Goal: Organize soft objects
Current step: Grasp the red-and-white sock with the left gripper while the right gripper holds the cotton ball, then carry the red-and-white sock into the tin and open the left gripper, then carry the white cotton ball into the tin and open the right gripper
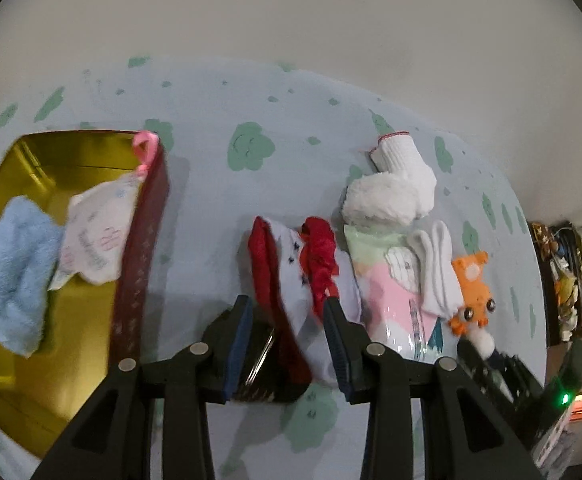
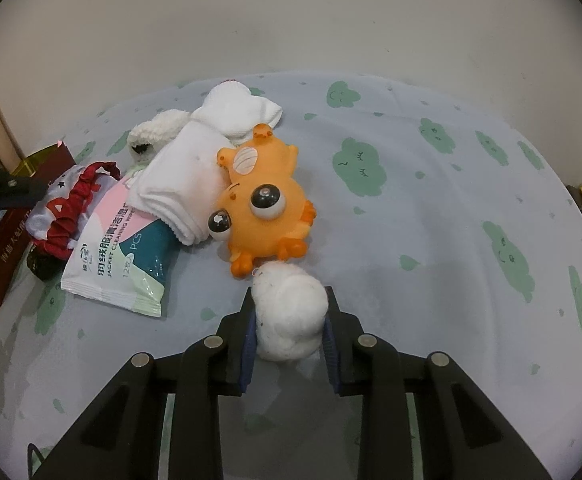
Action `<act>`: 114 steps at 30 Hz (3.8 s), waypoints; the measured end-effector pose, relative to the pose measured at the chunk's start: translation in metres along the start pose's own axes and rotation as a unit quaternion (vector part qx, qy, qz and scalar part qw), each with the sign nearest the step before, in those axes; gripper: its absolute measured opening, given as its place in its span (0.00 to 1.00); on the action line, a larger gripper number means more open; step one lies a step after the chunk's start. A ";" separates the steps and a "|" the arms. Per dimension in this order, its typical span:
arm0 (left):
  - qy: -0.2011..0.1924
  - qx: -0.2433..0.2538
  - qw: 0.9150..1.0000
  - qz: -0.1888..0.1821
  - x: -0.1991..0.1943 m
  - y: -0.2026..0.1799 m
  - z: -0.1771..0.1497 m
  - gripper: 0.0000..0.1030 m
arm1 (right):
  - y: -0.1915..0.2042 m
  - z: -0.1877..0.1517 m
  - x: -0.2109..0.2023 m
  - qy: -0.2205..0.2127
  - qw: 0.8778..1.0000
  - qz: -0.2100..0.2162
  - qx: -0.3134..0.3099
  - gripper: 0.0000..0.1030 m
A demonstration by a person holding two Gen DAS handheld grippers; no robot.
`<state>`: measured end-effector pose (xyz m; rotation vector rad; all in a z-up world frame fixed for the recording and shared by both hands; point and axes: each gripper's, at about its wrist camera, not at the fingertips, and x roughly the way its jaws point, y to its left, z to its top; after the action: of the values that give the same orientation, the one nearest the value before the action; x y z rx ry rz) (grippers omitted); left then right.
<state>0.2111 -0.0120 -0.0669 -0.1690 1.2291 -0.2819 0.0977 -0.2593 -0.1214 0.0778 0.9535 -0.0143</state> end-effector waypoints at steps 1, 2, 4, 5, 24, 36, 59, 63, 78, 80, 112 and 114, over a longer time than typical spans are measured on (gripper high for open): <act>0.005 -0.003 1.000 0.001 0.005 0.000 0.003 0.36 | 0.000 0.000 0.000 -0.001 1.000 -0.001 -0.001 0.26; 0.007 -0.007 1.000 0.006 0.010 0.000 0.006 0.36 | 0.001 -0.001 0.000 -0.002 1.000 -0.003 -0.003 0.26; 0.007 -0.011 1.000 0.006 0.018 0.001 0.011 0.36 | 0.003 -0.001 0.000 -0.004 1.000 -0.004 -0.006 0.26; 0.010 -0.014 1.000 0.009 0.022 0.000 0.014 0.36 | 0.003 -0.001 0.000 -0.005 1.000 -0.005 -0.006 0.27; -0.037 -0.023 0.999 -0.026 0.009 -0.011 0.026 0.06 | 0.003 -0.003 0.000 -0.008 1.000 -0.006 -0.007 0.29; -0.068 0.006 0.997 -0.028 -0.039 -0.022 0.017 0.06 | 0.004 -0.003 0.001 -0.008 1.000 -0.007 -0.008 0.29; -0.117 -0.019 0.989 0.087 -0.107 0.077 0.003 0.06 | 0.005 -0.003 0.001 -0.008 1.000 -0.008 -0.011 0.29; -0.115 -0.034 0.987 0.108 -0.111 0.102 -0.001 0.06 | 0.005 -0.003 0.000 -0.008 1.000 -0.009 -0.012 0.29; -0.096 -0.061 0.980 0.164 -0.093 0.159 -0.014 0.06 | 0.006 -0.003 0.000 -0.008 1.000 -0.009 -0.013 0.29; -0.096 -0.057 0.979 0.171 -0.092 0.159 -0.014 0.09 | 0.006 -0.002 0.000 -0.008 1.000 -0.009 -0.013 0.29; -0.154 -0.031 0.956 0.249 -0.145 0.166 -0.066 0.37 | 0.007 -0.002 0.000 -0.008 1.000 -0.010 -0.015 0.29; -0.155 -0.035 0.953 0.257 -0.144 0.172 -0.074 0.37 | 0.007 -0.002 0.000 -0.008 1.000 -0.010 -0.015 0.29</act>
<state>0.1177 0.1975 -0.0095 0.0504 0.9301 0.2363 0.0963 -0.2525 -0.1218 0.0402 0.9381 -0.0185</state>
